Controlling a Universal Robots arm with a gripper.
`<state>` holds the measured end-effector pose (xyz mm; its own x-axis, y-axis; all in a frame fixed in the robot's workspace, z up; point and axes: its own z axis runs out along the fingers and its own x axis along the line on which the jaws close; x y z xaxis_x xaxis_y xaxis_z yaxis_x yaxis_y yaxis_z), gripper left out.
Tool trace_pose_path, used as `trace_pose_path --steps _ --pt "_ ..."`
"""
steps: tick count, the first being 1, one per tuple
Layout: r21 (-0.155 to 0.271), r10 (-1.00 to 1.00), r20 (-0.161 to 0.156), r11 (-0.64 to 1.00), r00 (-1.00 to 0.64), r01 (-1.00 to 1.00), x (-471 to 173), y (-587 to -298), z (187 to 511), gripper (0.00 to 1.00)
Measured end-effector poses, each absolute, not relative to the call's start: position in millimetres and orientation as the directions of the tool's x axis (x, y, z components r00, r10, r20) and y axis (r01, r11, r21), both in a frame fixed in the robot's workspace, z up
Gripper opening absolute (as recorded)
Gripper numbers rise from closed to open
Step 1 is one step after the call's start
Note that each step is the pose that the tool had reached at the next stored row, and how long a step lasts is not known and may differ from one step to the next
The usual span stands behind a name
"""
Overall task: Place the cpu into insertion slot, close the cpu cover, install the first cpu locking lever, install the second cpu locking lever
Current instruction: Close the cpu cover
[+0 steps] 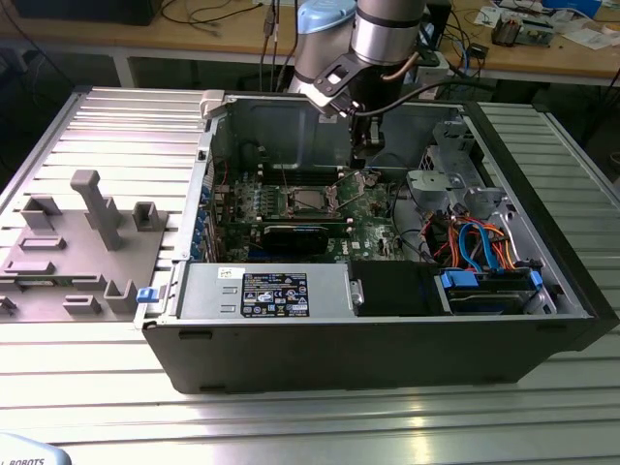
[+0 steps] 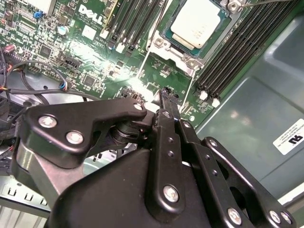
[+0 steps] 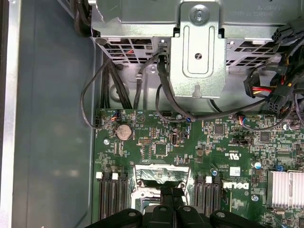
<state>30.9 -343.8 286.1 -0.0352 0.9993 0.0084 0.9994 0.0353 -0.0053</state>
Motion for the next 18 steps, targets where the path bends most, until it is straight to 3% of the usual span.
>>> trace_pose_path --steps 18 --pt "-0.005 0.999 0.008 0.035 -0.035 0.999 36.8 -343.8 286.1 0.11"
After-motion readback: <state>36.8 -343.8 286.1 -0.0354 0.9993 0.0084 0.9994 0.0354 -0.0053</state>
